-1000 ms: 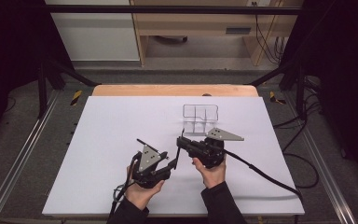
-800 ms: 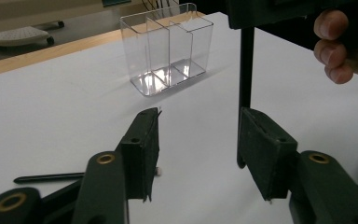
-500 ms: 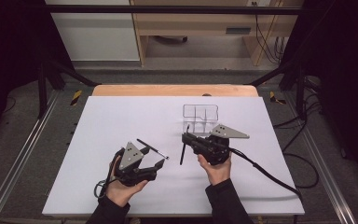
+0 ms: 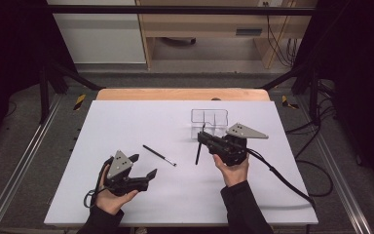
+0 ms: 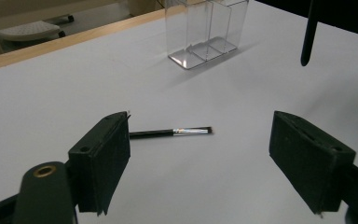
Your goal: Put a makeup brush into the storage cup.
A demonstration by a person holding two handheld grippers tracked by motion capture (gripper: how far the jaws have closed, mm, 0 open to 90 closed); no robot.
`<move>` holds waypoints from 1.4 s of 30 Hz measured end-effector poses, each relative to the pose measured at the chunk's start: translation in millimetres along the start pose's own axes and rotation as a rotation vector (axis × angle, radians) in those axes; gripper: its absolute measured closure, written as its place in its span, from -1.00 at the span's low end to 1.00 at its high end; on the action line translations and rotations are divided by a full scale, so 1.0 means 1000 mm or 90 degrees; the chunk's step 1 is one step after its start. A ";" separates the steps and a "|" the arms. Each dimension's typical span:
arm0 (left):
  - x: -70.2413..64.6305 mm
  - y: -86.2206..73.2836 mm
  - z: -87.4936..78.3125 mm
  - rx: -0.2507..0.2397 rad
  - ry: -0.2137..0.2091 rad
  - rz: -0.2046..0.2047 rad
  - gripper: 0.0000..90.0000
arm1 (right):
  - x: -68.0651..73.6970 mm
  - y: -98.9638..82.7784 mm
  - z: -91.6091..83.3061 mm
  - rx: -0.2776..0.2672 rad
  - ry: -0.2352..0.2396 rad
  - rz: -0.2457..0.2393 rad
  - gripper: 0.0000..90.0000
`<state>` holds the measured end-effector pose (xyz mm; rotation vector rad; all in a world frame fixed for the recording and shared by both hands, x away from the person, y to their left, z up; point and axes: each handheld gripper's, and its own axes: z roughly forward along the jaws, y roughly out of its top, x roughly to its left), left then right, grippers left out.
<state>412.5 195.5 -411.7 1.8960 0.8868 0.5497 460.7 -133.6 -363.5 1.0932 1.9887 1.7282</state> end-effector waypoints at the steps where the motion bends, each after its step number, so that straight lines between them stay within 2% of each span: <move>1: 0.002 -0.001 0.000 0.000 0.001 -0.002 -0.59 | -0.001 0.001 0.000 0.000 -0.003 -0.001 0.86; 6: 0.011 -0.004 -0.004 0.002 0.003 -0.014 -0.64 | -0.008 0.008 -0.002 -0.007 -0.016 -0.008 0.86; 26: 0.027 -0.010 -0.016 -0.003 0.020 -0.006 -0.76 | -0.027 0.030 -0.004 -0.020 -0.068 -0.021 0.86; 33: 0.033 -0.011 -0.020 0.000 0.032 -0.009 -0.76 | -0.034 0.037 0.003 -0.026 -0.087 -0.022 0.86; 42: 0.035 -0.012 -0.019 0.008 0.033 -0.007 -0.76 | -0.043 0.046 0.016 -0.028 -0.110 -0.030 0.86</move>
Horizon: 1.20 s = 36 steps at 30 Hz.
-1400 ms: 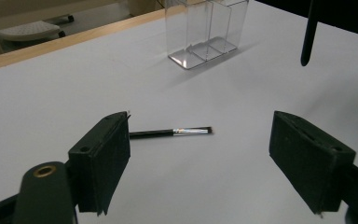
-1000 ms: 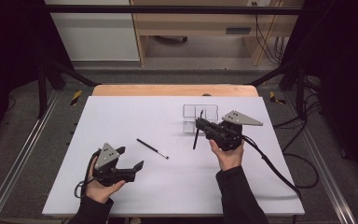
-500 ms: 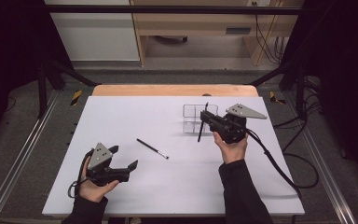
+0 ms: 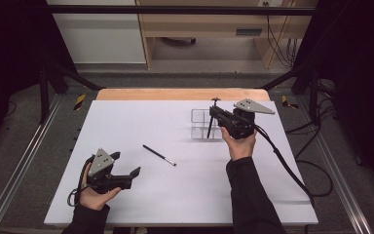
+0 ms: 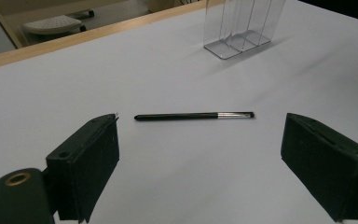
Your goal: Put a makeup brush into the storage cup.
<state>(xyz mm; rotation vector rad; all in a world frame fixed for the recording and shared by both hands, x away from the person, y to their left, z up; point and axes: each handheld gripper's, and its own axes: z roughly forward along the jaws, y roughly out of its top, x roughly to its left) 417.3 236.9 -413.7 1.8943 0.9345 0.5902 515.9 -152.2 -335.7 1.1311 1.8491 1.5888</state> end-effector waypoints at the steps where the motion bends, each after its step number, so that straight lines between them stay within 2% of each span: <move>1: 0.000 0.000 0.000 0.001 0.000 0.000 -0.76 | -0.001 0.001 0.001 0.001 -0.002 -0.002 0.86; 13: 0.000 0.000 0.000 -0.002 0.003 0.004 -0.76 | -0.007 0.010 0.012 -0.008 -0.032 -0.012 0.86; 28: 0.000 -0.001 0.001 0.001 0.004 0.007 -0.75 | -0.023 0.014 0.028 -0.015 -0.072 -0.006 0.86; 36: 0.000 -0.002 0.002 0.003 0.002 0.007 -0.75 | -0.028 0.016 0.035 -0.024 -0.075 0.004 0.86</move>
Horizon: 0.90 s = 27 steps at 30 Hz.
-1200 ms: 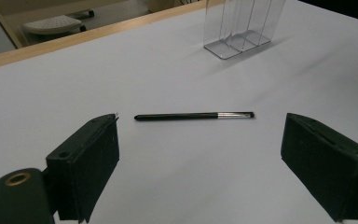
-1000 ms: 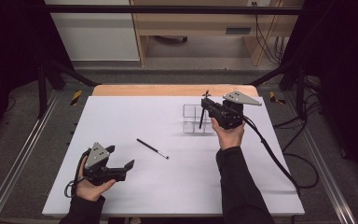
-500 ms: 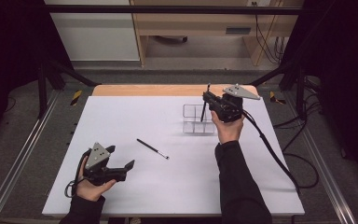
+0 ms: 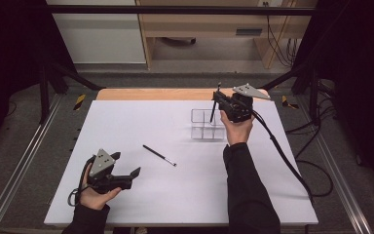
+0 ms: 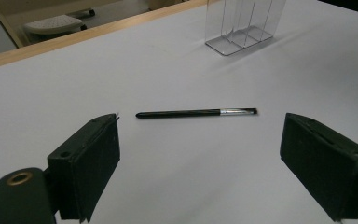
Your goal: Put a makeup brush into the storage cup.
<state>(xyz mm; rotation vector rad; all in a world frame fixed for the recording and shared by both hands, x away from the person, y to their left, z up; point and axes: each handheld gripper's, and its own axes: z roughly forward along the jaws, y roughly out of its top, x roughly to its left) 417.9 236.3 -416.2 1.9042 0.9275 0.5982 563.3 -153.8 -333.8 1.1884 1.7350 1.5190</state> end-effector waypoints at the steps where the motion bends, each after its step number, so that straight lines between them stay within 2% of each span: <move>1: 0.000 0.000 0.000 0.000 0.000 0.001 -0.75 | 0.000 0.000 0.001 -0.002 -0.002 0.000 0.86; 16: 0.001 0.000 0.000 -0.001 -0.001 -0.002 -0.75 | -0.003 0.000 0.018 -0.004 -0.014 -0.001 0.86; 27: 0.001 0.000 -0.001 -0.002 -0.002 -0.002 -0.75 | -0.001 -0.011 0.032 0.017 -0.021 -0.005 0.86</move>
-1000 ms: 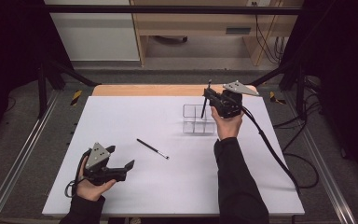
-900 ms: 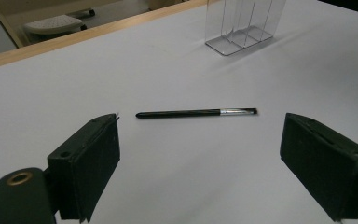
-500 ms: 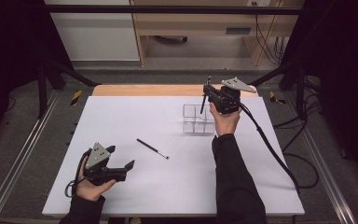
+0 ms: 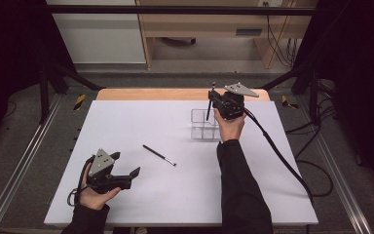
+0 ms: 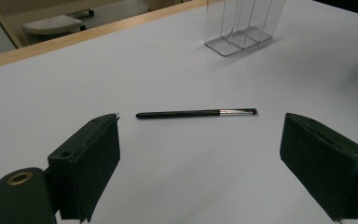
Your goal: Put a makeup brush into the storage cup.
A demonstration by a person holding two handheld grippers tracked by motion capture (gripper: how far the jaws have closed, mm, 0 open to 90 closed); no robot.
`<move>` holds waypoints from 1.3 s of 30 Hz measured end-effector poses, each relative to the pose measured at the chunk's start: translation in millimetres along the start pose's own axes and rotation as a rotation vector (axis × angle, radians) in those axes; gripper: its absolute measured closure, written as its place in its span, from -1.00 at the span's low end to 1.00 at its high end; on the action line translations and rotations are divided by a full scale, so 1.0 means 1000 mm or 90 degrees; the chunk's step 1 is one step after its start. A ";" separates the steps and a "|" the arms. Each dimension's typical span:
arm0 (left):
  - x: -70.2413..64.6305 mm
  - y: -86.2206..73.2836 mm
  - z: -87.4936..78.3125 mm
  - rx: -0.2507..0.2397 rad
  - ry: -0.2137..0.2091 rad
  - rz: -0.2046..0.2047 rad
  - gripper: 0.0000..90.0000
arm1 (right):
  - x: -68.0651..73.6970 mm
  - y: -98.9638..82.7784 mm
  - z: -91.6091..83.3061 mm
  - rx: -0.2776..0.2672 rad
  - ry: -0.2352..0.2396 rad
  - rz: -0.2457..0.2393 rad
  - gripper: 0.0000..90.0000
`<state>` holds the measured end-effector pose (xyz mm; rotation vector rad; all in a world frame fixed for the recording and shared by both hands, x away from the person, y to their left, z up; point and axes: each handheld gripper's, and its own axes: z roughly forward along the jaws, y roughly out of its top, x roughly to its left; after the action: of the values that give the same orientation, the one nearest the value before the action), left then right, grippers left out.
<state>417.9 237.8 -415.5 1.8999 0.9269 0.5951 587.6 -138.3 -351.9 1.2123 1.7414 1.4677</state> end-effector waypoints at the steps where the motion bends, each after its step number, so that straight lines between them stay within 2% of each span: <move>1: 0.000 0.000 0.000 0.000 0.000 0.000 -0.75 | 0.000 -0.001 0.001 0.002 -0.002 -0.002 0.86; 29: -0.001 0.000 0.000 0.000 -0.002 0.004 -0.75 | -0.001 -0.034 0.009 0.039 -0.009 0.005 0.86; 39: -0.001 -0.001 0.001 0.002 -0.001 0.004 -0.75 | 0.001 -0.047 0.010 0.060 -0.011 -0.008 0.86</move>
<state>417.8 236.7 -416.5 1.9072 0.9212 0.5957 582.7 -133.0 -399.1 1.2561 1.8215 1.3773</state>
